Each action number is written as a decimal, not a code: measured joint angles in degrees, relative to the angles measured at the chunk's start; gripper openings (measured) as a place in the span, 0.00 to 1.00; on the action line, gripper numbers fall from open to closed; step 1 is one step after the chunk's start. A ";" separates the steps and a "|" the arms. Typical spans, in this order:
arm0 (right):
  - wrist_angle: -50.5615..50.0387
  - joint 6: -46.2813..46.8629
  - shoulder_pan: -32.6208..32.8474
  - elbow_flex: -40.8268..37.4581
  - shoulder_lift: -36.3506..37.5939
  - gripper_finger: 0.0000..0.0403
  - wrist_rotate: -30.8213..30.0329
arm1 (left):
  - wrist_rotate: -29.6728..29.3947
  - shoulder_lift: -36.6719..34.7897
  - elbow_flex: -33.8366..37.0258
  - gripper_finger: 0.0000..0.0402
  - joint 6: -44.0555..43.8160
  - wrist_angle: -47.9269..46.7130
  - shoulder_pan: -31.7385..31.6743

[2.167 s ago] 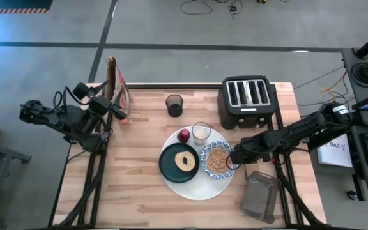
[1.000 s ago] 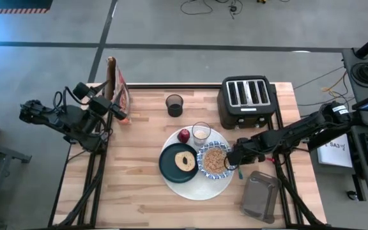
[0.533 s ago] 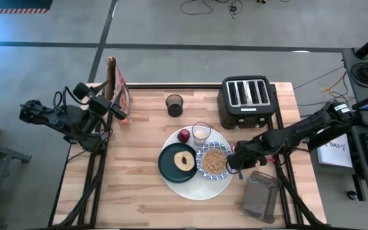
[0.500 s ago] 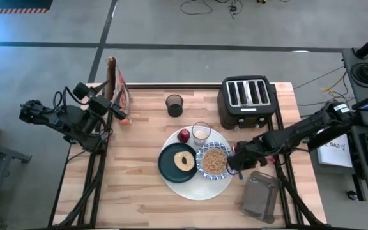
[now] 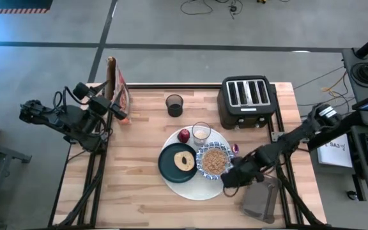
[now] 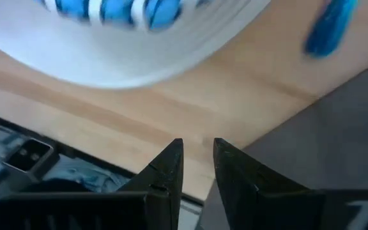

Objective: Arrange a breakfast setting
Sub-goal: Adjust the black bin, then return to Home Position

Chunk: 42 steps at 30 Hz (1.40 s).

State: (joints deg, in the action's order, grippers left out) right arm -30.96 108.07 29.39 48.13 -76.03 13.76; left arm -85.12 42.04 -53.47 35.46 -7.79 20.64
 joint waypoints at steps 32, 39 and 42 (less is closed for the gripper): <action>-30.51 -13.88 9.52 29.51 -12.93 0.19 -0.58 | 0.09 -0.22 -1.25 0.59 1.38 0.07 0.00; -30.38 -42.87 10.11 27.68 -2.26 0.19 -31.90 | 0.60 -2.26 -1.06 0.59 -4.73 -0.89 0.10; -30.65 -51.34 10.05 25.60 3.54 0.19 -39.57 | 3.61 -2.40 -0.72 0.59 -8.78 -3.45 0.41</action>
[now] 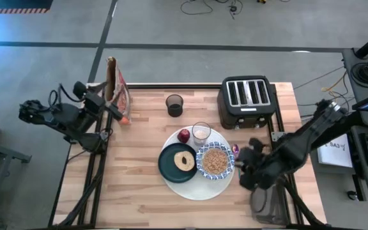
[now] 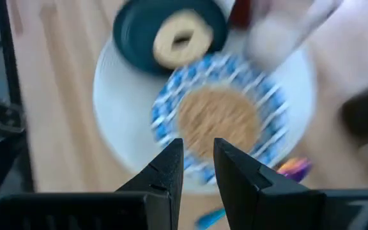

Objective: Arrange a breakfast setting
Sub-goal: Return to Home Position

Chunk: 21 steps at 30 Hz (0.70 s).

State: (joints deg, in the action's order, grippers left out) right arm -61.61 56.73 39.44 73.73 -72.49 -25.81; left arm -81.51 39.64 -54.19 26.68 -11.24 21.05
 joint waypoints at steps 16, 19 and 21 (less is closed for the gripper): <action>14.11 -16.29 0.02 -31.46 34.30 0.19 -11.27 | 21.81 2.99 0.08 0.59 -19.22 -9.34 -0.03; 20.01 -17.09 0.02 -38.12 41.15 0.19 -11.19 | 30.69 4.54 0.33 0.59 -22.59 -9.64 -0.03; 23.23 -17.40 0.02 -41.98 45.47 0.18 -10.08 | 34.11 5.88 0.43 0.59 -25.30 -9.82 -0.02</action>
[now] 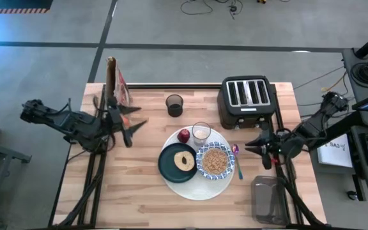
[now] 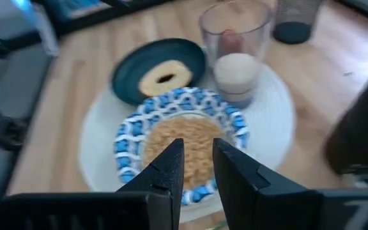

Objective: Arrange a breakfast setting
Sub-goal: Return to Home Position

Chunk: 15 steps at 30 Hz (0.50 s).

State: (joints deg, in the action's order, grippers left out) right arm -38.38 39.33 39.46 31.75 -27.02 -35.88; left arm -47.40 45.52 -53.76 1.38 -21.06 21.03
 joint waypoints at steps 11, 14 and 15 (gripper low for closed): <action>7.76 -8.19 0.02 -13.80 18.27 0.17 4.84 | 1.55 7.59 0.02 0.59 -5.49 -0.98 -0.01; 11.61 -9.72 0.00 -15.68 22.56 0.17 5.56 | 1.55 9.29 0.02 0.59 -6.90 -0.96 -0.01; 12.99 -10.29 0.01 -16.34 23.84 0.17 6.28 | 1.53 9.84 0.02 0.59 -7.40 -0.96 -0.01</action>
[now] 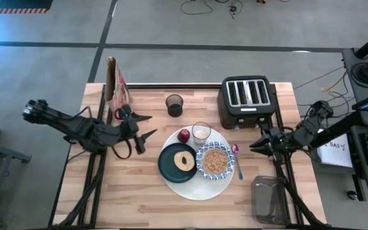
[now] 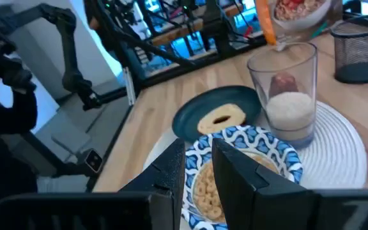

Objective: Arrange a breakfast setting
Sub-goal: Return to Home Position

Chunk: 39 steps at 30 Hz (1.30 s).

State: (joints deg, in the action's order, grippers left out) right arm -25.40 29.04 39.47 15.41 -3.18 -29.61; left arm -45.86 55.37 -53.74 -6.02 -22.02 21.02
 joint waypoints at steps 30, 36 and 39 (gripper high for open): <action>12.34 -6.60 -0.03 -10.03 1.53 0.17 -6.50 | 9.37 7.55 0.02 0.59 -8.68 3.58 0.07; 27.79 -24.49 -0.03 -12.72 1.55 0.17 1.12 | 9.38 10.08 0.02 0.59 -8.09 4.42 0.05; 33.27 -30.21 -0.02 -14.76 1.55 0.17 7.39 | 9.42 10.49 0.02 0.59 -6.05 5.61 0.22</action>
State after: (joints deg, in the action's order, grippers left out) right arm 7.87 -1.17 39.45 0.65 -1.63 -22.22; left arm -36.44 65.85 -53.71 -12.06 -16.41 21.23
